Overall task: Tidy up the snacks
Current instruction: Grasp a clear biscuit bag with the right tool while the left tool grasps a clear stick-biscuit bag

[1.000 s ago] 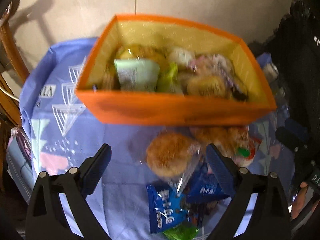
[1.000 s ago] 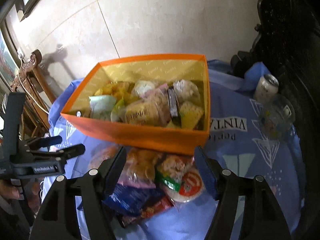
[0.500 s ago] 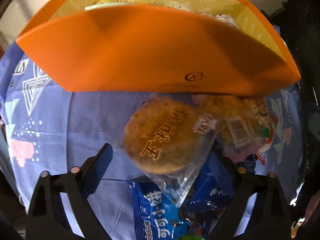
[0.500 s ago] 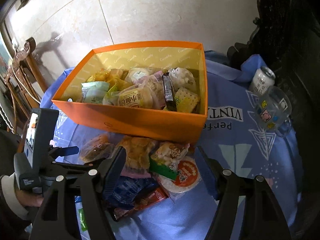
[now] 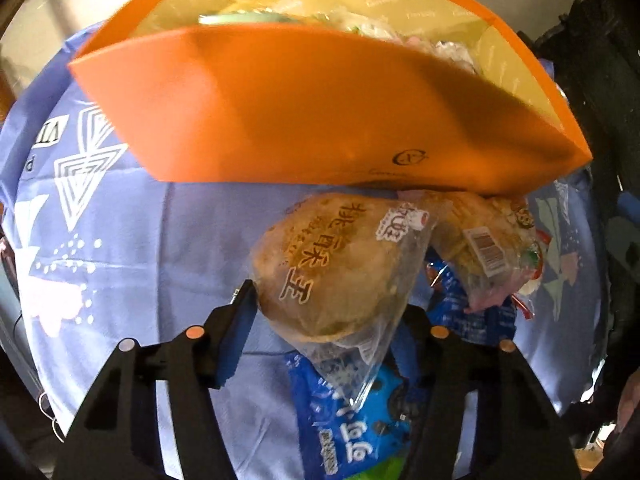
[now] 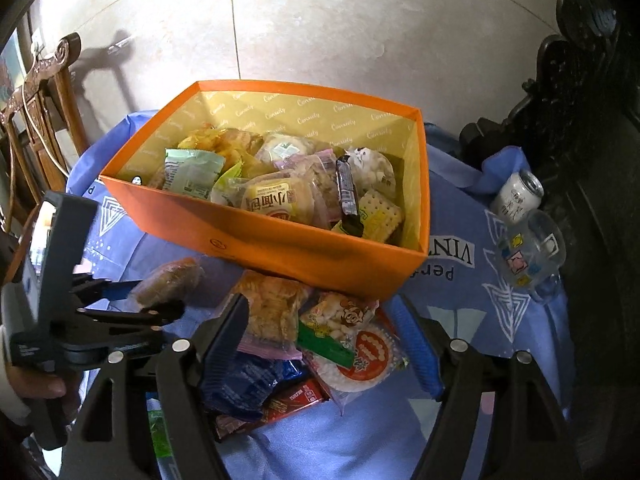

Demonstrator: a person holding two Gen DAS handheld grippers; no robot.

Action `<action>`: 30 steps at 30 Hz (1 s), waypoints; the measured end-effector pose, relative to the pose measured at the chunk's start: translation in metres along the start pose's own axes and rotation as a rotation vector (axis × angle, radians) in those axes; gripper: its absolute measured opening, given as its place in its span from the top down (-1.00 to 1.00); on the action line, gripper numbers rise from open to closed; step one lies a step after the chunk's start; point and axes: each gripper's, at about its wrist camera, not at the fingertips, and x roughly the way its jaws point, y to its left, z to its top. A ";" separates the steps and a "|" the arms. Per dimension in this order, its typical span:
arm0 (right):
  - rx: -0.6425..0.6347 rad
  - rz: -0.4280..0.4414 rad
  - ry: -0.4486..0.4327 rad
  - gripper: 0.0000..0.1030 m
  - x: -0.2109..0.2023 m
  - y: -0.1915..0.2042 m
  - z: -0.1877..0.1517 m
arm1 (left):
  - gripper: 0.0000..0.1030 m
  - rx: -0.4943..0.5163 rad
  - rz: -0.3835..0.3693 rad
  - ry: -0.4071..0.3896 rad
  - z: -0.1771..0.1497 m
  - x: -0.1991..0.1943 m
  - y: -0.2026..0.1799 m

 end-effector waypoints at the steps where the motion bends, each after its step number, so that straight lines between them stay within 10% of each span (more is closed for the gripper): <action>1: -0.002 -0.001 0.000 -0.49 0.000 0.002 0.000 | -0.12 0.001 0.001 -0.008 -0.004 -0.006 0.003; 25: 0.082 0.025 0.205 -0.57 0.097 0.044 -0.011 | -0.07 -0.019 0.059 -0.087 -0.017 -0.046 0.028; 30: 0.112 0.091 0.249 -0.26 0.105 0.043 -0.018 | -0.07 -0.031 0.055 -0.093 -0.016 -0.049 0.029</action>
